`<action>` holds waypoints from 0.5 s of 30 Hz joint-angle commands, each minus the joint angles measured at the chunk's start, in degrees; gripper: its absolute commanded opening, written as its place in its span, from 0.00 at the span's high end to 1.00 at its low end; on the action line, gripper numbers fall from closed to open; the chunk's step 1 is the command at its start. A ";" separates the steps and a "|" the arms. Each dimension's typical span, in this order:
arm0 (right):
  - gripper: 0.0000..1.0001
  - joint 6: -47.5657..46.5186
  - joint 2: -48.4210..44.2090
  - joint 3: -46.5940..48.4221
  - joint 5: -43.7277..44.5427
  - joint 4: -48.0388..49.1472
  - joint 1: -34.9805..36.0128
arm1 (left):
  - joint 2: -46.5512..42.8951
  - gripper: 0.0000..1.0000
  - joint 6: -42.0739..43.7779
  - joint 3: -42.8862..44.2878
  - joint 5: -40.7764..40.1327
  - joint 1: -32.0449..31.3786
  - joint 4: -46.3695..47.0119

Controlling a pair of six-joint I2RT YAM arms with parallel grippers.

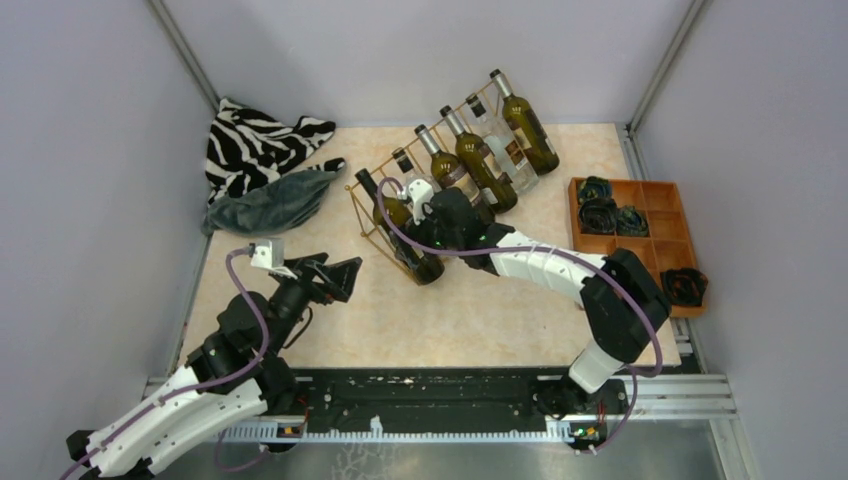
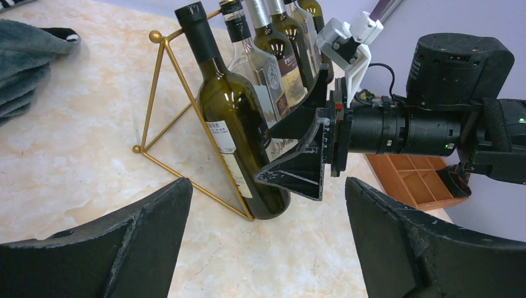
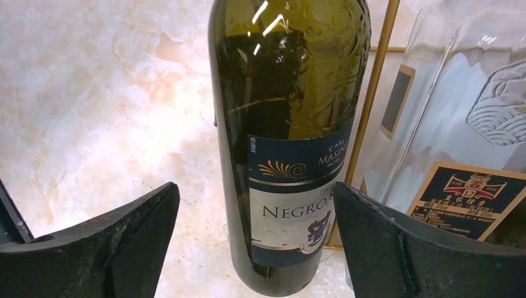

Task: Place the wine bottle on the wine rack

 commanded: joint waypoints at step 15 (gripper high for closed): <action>0.05 -16.28 -16.78 5.27 -28.87 -9.59 -13.89 | 9.72 0.02 8.31 10.59 5.29 -0.32 5.47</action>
